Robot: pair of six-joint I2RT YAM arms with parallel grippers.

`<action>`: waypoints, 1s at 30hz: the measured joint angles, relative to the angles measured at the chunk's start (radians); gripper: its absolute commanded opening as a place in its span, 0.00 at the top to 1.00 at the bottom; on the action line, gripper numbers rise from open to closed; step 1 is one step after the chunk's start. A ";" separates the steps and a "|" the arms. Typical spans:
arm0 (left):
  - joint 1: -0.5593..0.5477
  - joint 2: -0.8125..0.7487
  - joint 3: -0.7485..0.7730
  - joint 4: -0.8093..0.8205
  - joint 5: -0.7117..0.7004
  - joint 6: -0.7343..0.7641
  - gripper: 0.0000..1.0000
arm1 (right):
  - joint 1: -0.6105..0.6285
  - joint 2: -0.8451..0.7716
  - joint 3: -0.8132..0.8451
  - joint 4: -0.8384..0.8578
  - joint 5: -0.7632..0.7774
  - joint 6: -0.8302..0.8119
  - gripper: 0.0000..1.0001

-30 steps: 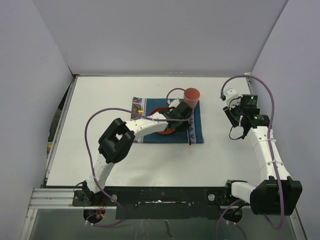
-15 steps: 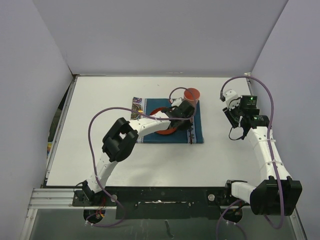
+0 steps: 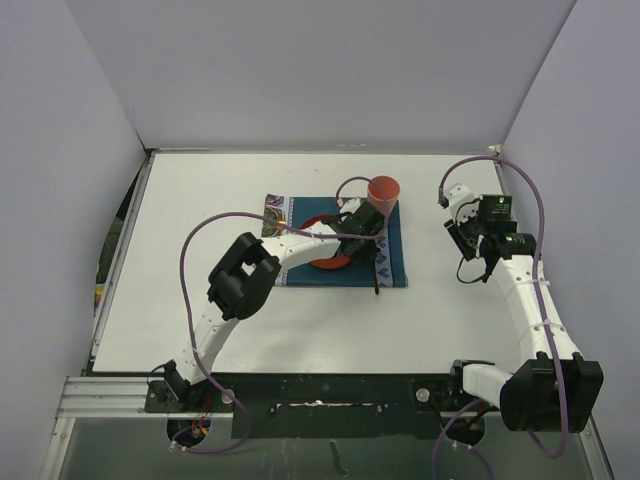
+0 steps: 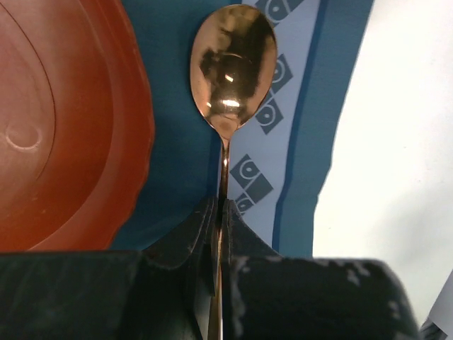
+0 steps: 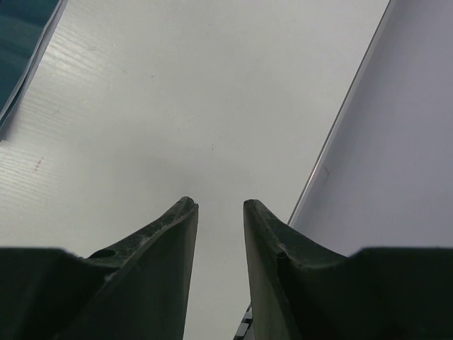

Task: Set the dinner table for one person
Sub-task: Place the spoon on the napkin.

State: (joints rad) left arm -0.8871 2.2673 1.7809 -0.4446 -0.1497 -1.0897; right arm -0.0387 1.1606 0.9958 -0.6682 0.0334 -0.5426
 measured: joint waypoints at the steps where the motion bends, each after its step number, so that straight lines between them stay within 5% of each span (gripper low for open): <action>1: 0.001 0.008 0.000 0.001 0.001 0.002 1.00 | 0.000 -0.002 0.000 0.000 0.000 0.000 0.66; 20: 0.012 0.051 0.053 0.004 0.031 0.032 0.99 | 0.000 -0.011 -0.024 0.000 -0.004 0.000 0.66; 30: 0.025 0.053 0.022 0.095 0.080 0.031 0.42 | 0.000 -0.011 -0.013 -0.034 -0.068 0.015 0.64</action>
State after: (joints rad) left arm -0.8619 2.3207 1.8027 -0.3496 -0.0700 -1.0588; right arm -0.0387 1.1500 0.9833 -0.7017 -0.0341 -0.5278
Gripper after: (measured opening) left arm 0.460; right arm 0.355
